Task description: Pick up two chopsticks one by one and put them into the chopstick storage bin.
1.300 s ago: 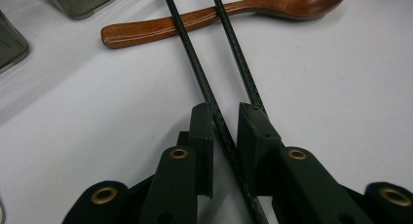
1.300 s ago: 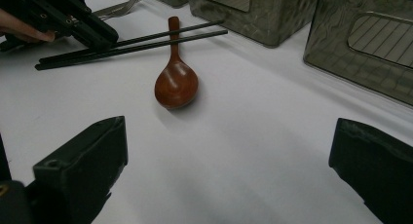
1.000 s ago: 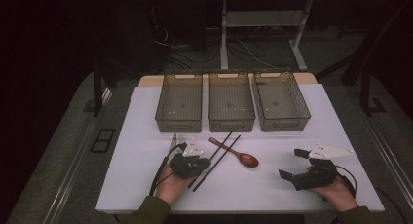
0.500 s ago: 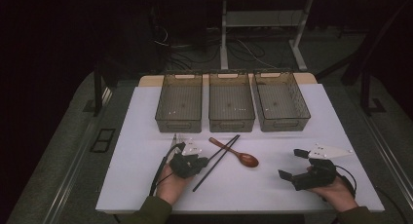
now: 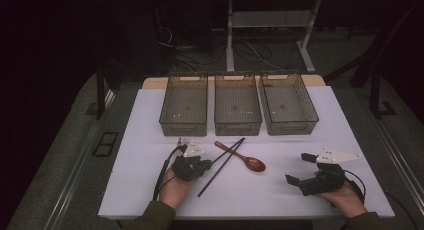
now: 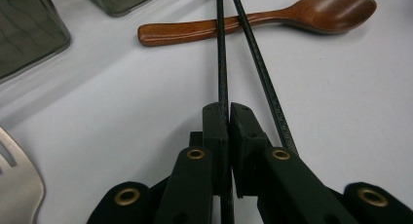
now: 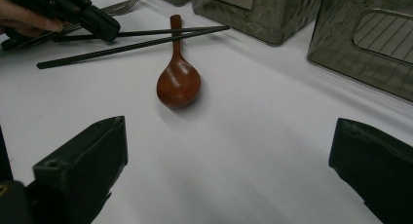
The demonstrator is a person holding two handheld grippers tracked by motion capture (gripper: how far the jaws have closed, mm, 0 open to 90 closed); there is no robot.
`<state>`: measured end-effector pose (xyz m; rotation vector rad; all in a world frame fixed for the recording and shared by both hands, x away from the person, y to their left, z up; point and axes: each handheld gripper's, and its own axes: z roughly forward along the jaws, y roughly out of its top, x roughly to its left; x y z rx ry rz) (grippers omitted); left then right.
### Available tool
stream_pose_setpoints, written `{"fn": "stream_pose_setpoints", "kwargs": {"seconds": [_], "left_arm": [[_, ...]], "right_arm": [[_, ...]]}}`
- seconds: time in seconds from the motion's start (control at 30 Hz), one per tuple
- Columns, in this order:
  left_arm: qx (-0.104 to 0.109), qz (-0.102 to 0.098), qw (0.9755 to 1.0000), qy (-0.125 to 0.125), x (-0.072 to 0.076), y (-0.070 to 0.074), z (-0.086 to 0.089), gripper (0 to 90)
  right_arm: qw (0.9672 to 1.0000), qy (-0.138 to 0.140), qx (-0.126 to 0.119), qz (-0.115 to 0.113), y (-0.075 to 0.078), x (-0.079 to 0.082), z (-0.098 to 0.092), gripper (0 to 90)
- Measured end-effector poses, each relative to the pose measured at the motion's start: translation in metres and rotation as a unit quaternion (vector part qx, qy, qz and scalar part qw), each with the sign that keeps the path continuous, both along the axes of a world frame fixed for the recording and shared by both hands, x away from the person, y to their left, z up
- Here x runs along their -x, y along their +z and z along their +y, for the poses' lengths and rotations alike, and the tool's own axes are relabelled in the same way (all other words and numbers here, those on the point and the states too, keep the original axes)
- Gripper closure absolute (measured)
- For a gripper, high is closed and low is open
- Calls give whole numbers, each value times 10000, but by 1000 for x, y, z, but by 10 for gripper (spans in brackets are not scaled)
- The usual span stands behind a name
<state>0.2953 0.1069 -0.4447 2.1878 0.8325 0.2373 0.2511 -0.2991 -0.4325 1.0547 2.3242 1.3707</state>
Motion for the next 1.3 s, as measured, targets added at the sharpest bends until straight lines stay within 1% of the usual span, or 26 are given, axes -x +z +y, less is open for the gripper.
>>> {"fn": "stream_pose_setpoints", "kwargs": {"seconds": [0.03, 0.13, 0.2, 0.27, 0.3, 0.4, 0.47, 0.5, 0.53, 0.6, 0.67, 0.8, 0.87, 0.93, 0.97, 1.0, 1.07, 1.13, 1.23, 1.3], "left_arm": [[39, -11, 10000, 29, 0, 1, 0, 850], [51, 14, 10000, 51, 0, 2, 2, 850], [101, 12, 9999, -2, -1, 4, 5, 850], [91, 6, 9999, -46, -1, 7, 6, 850], [128, 4, 9999, -57, 0, 7, 6, 850], [122, -3, 9998, -133, -1, 10, 7, 850], [131, -26, 9998, -139, -1, 12, 9, 850], [188, -24, 9997, -123, 0, 12, 9, 850], [150, -40, 9997, -197, -1, 13, 10, 850], [184, -74, 9995, -238, 0, 16, 11, 850], [211, -112, 9993, -303, 1, 18, 13, 850], [233, -156, 9989, -371, 1, 23, 16, 850], [283, -186, 9983, -471, 2, 30, 19, 850], [289, -186, 9982, -500, 1, 32, 20, 850], [346, -169, 9978, -535, 1, 35, 22, 850], [346, -169, 9978, -535, 1, 35, 22, 850], [449, -157, 9971, -590, 0, 42, 26, 850], [461, -163, 9969, -609, -1, 44, 27, 849], [547, -155, 9966, -599, -2, 48, 31, 850], [550, -141, 9966, -595, -3, 48, 32, 850]], "right_arm": [[10000, 1, -10, 3, 0, 0, 0, 1], [10000, -8, -32, 4, -1, 0, 0, 1], [10000, -24, -67, 26, -1, 0, 0, 1], [9999, -36, -135, 65, -2, 0, 1, 1], [9999, -23, -145, 64, -2, 0, 1, 1], [9999, -95, -133, 27, -3, 0, 2, 1], [9998, -126, -168, 31, -4, -1, 2, 1], [9998, -108, -180, 54, -4, -1, 2, 1], [9997, -115, -183, 62, -4, -1, 3, 1], [9999, -83, -136, 56, -5, -1, 4, 1], [9999, -116, -104, 41, -5, -1, 5, 1], [9998, -126, -146, 40, -6, -1, 5, 1], [9998, -110, -133, 45, -6, -1, 6, 1], [9999, -97, -118, 42, -6, -1, 6, 1], [9998, -110, -124, 52, -6, -2, 6, 1], [9999, -118, -107, 52, -6, -2, 6, 1], [9999, -128, -76, 45, -7, -2, 5, 1], [9999, -135, -57, 41, -7, -2, 5, 1], [9999, -112, -7, -12, -7, -3, 6, 1], [10000, -76, 30, -25, -8, -6, 6, 1]]}}
